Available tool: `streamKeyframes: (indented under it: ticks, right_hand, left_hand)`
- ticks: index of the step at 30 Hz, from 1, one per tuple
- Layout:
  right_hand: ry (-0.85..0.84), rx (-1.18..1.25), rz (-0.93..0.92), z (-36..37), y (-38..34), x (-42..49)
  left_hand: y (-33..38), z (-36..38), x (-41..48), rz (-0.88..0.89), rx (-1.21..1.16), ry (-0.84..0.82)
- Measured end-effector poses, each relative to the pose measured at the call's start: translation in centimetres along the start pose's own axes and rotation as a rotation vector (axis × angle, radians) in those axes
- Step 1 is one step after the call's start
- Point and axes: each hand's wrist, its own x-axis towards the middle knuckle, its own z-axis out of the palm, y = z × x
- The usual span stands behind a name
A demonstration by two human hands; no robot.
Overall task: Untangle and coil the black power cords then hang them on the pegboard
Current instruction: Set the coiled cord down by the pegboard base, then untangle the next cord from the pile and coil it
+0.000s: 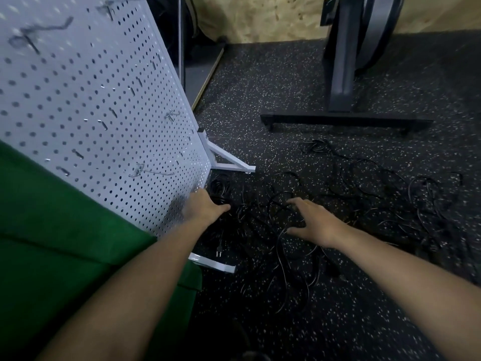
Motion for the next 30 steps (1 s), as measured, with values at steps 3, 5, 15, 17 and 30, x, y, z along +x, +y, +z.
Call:
streamKeyframes:
  ticks: [3, 5, 15, 17, 30]
  right_hand:
    - [-0.012, 0.030, 0.033, 1.0, 1.2, 0.9]
    - [-0.014, 0.043, 0.059, 1.3, 2.1, 1.2]
    - [-0.002, 0.051, 0.159, 1.0, 4.9, 1.2]
    - [0.003, 0.059, 0.170, 0.8, 5.0, 0.8]
    - [-0.026, 0.076, 0.200, 1.7, 7.7, -1.9]
  left_hand:
    - [-0.3, 2.2, 0.9, -0.008, 0.037, 0.056]
    - [-0.5, 4.3, 1.3, 0.014, 0.059, 0.040]
    - [-1.4, 9.1, 1.9, 0.052, 0.039, 0.014]
    - [-0.8, 8.6, 1.5, 0.213, 0.184, 0.091]
    - [7.0, 17.2, -3.5, 0.213, -0.105, -0.619]
